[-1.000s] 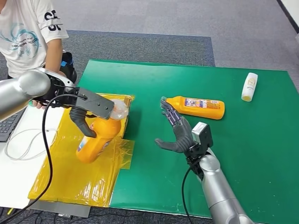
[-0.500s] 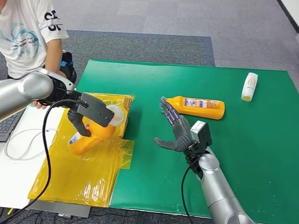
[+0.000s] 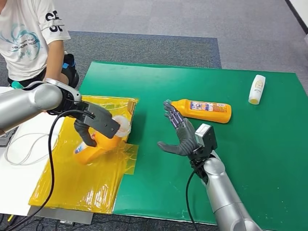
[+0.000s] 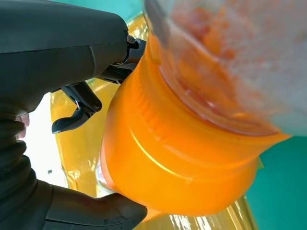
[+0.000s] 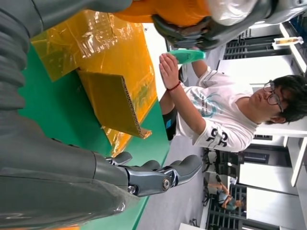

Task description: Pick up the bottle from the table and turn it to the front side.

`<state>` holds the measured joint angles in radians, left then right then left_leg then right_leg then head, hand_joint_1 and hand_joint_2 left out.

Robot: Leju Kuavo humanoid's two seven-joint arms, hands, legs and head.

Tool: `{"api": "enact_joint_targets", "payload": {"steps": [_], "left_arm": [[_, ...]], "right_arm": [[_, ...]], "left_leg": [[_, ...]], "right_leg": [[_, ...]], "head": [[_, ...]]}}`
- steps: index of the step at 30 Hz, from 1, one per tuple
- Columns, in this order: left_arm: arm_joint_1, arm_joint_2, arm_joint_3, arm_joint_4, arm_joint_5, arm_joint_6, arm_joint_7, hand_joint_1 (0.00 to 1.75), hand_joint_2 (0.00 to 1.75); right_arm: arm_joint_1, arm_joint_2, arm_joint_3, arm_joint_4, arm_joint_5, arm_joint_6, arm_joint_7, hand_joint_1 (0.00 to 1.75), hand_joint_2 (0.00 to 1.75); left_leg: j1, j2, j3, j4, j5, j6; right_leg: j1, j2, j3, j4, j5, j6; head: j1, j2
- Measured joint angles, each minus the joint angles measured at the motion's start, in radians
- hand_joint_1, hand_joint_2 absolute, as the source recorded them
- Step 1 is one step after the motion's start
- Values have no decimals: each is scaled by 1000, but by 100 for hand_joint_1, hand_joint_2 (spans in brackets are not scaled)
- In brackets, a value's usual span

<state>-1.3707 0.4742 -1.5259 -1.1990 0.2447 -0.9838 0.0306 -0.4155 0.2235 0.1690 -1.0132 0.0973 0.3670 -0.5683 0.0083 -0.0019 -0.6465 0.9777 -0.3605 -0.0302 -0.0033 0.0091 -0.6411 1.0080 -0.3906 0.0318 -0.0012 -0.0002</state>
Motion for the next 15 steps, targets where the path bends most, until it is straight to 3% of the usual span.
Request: {"api": "enact_joint_targets", "payload": {"steps": [15], "left_arm": [[110, -20, 3, 139, -155, 49, -146, 175, 175]], "right_arm": [[-4, 10, 1, 0, -1, 2, 9, 0, 175]], "left_leg": [[0, 0, 1, 0, 0, 0]], "right_leg": [[0, 0, 1, 0, 0, 0]], "head": [[0, 0]]}}
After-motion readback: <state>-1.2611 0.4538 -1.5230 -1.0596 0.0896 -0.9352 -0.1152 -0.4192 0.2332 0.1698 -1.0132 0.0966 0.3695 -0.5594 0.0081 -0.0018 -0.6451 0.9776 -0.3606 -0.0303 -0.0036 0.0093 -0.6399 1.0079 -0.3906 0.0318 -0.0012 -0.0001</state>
